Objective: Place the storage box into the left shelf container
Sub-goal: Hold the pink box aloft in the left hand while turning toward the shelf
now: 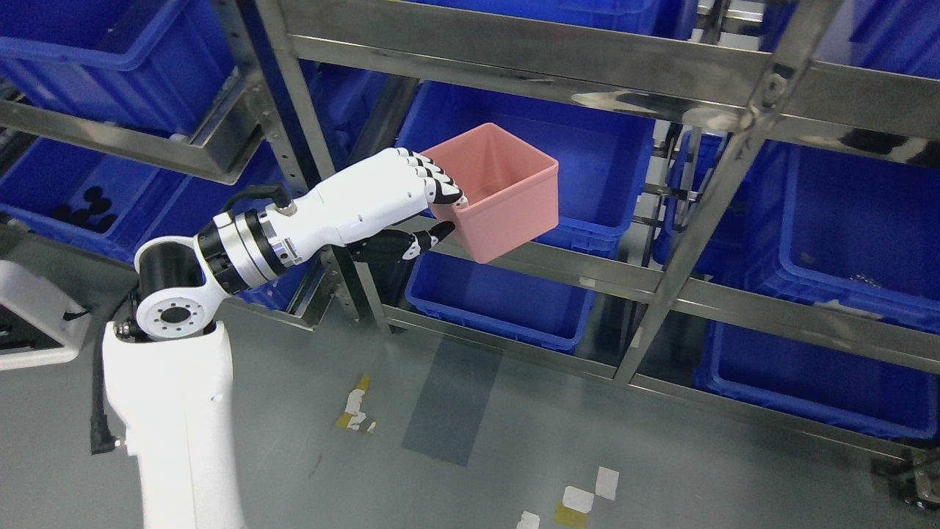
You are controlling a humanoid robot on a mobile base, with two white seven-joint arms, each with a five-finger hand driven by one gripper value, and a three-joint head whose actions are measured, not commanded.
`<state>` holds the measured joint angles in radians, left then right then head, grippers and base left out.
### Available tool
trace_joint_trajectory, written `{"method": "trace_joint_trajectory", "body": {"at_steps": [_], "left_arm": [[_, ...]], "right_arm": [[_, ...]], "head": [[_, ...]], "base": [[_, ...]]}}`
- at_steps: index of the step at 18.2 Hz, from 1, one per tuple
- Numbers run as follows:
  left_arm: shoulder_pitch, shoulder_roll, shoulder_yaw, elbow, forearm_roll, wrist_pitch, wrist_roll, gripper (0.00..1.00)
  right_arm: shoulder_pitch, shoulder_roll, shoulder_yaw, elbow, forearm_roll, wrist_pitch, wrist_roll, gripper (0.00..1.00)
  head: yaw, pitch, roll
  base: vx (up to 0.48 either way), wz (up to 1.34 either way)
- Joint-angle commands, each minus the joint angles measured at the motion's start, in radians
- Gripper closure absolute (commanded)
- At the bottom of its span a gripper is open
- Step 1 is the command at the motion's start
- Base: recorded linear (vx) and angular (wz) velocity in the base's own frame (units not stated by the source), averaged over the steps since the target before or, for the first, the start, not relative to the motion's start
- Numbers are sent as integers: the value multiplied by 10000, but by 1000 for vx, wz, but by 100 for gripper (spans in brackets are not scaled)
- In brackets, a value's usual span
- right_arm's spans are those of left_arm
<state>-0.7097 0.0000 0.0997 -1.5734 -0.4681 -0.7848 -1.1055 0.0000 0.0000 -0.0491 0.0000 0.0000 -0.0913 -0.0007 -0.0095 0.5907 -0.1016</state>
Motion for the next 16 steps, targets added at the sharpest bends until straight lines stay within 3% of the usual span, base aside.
{"method": "trace_joint_trajectory", "body": {"at_steps": [1, 9, 13, 16], "left_arm": [[622, 175, -690, 210, -29, -6, 11, 96], [1129, 175, -538, 670, -167, -6, 11, 96], [1406, 175, 518, 838, -182, -6, 11, 96], [1361, 175, 1347, 1741, -564, -6, 26, 96]], "right_arm": [[76, -175, 0, -174, -31, -8, 7, 0], [76, -175, 0, -174, -31, -8, 7, 0], [76, -175, 0, -174, -31, -8, 7, 0], [76, -175, 0, -174, -31, -8, 7, 0]], "head": [[0, 0, 0], [0, 0, 0], [0, 0, 0], [0, 0, 0]], "base": [[25, -466], [20, -406], [35, 88], [35, 51]]}}
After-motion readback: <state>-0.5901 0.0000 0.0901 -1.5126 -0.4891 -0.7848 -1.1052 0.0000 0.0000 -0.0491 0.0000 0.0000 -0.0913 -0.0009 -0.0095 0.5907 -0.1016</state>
